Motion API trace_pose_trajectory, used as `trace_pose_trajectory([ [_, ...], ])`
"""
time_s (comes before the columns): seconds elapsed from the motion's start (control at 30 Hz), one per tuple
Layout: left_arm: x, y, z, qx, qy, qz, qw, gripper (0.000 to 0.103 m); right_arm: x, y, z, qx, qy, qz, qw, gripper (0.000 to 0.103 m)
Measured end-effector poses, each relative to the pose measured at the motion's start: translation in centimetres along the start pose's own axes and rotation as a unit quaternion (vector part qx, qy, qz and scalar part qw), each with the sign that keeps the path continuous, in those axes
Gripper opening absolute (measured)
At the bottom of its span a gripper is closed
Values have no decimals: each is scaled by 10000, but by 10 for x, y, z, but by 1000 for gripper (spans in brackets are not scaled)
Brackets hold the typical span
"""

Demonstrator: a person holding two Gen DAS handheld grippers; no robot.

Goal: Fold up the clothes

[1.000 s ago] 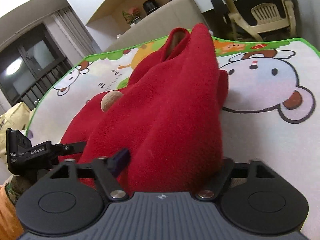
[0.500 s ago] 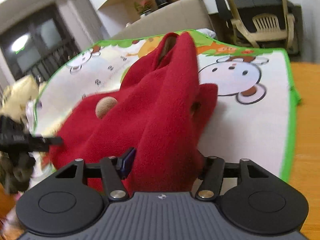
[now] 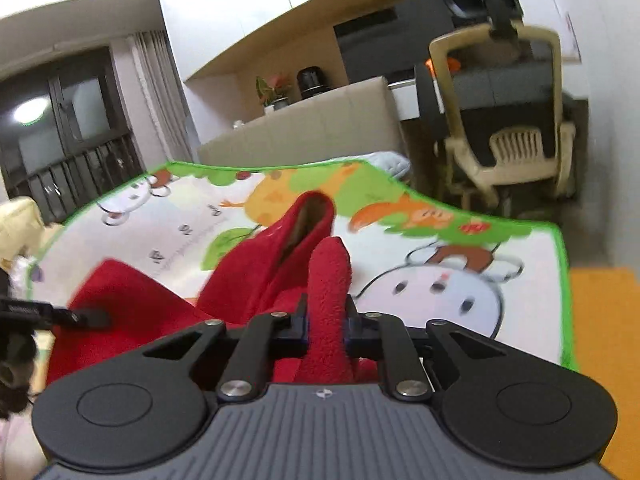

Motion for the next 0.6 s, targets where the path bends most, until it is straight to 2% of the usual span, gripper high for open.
trace_pose_trajectory([
  [0.07, 4, 12, 16, -518, 292, 307, 9978, 32, 8, -10, 8, 122, 170, 89, 9997, 13],
  [0.13, 20, 27, 26, -766, 533, 281, 9952, 46, 15, -20, 16, 243, 340, 178, 9990, 15],
  [0.17, 23, 31, 23, -747, 453, 196, 9960, 55, 19, -25, 20, 304, 425, 222, 9984, 19],
  [0.2, 25, 35, 19, -732, 372, 101, 9966, 58, 23, -29, 24, 365, 510, 266, 9977, 28],
  [0.23, 21, 35, 13, -730, 292, -27, 9969, 58, 27, -34, 28, 426, 595, 311, 9968, 34],
  [0.27, 16, 35, 6, -742, 202, -144, 9969, 58, 31, -39, 32, 486, 680, 355, 9959, 36],
  [0.3, 8, 32, -1, -794, 70, -206, 9966, 55, 32, -43, 33, 532, 727, 392, 9952, 40],
  [0.37, -15, 18, -20, -827, -368, -73, 9959, 55, 17, -43, 16, 475, 480, 401, 9969, 45],
  [0.4, -27, 9, -30, -797, -600, 20, 9950, 55, 9, -37, 6, 345, 300, 402, 9981, 45],
  [0.47, -48, -6, -40, -569, -1002, 96, 9933, 58, -7, -24, -14, 85, -61, 404, 9991, 56],
  [0.5, -53, -12, -39, -315, -1080, 41, 9936, 64, -15, -18, -24, -45, -242, 404, 9989, 69],
  [0.53, -54, -19, -33, -17, -1047, -68, 9945, 67, -21, -11, -32, -205, -388, 413, 9982, 81],
  [0.6, -42, -25, -6, 413, -662, -312, 9965, 78, -19, 12, -31, -798, -279, 474, 9953, 88],
])
Point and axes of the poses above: each gripper's, at about its wrist camera, not at the fingertips, and z roughly the way its jaws point, y to its left, x to its underside, the point moved 6 cm from there along z, roughly the way its jaws point, and after that the axes turned 14 degrees about x, right-handed, at the moved point
